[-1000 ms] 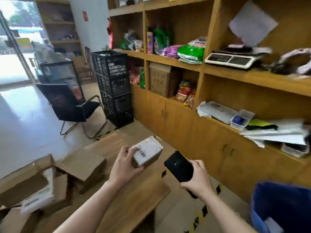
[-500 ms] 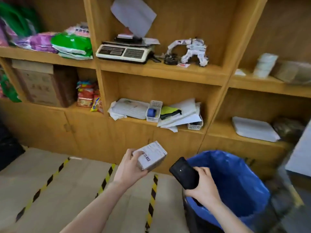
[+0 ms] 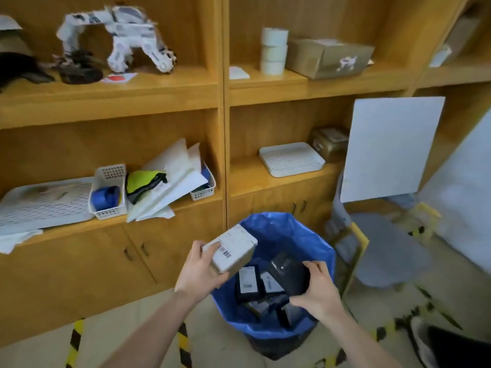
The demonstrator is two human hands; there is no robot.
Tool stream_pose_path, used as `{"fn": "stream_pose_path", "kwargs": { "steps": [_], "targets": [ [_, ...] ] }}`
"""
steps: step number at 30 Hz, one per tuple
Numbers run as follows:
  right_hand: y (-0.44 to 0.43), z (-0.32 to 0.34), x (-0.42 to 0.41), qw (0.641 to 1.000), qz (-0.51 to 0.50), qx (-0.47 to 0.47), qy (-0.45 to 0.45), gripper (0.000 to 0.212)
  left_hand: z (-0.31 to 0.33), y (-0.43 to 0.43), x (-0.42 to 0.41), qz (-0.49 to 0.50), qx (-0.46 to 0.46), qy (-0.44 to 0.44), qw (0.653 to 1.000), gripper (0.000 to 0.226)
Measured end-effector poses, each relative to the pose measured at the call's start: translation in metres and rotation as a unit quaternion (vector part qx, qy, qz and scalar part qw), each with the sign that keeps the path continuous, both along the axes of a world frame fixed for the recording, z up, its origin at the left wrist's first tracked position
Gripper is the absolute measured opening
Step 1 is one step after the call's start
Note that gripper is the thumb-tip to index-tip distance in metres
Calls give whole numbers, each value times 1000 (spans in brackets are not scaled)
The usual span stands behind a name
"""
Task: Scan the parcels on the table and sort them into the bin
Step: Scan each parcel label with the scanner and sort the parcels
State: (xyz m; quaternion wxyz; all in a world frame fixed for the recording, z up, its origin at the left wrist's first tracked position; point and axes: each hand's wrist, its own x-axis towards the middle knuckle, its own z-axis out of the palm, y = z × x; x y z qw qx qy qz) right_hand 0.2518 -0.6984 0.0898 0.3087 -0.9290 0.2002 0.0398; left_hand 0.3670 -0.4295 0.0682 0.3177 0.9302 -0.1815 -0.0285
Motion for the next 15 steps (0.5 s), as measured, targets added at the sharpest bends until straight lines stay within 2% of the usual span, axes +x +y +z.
{"fn": "stream_pose_path", "kwargs": {
  "steps": [10,15],
  "targets": [
    [-83,-51,80,993,-88,63,45,82,-60,-100,93,-61,91,82,991,87],
    [-84,-103,107,984,-124,80,103,91,-114,-125,128,-80,102,119,984,85]
  ]
}}
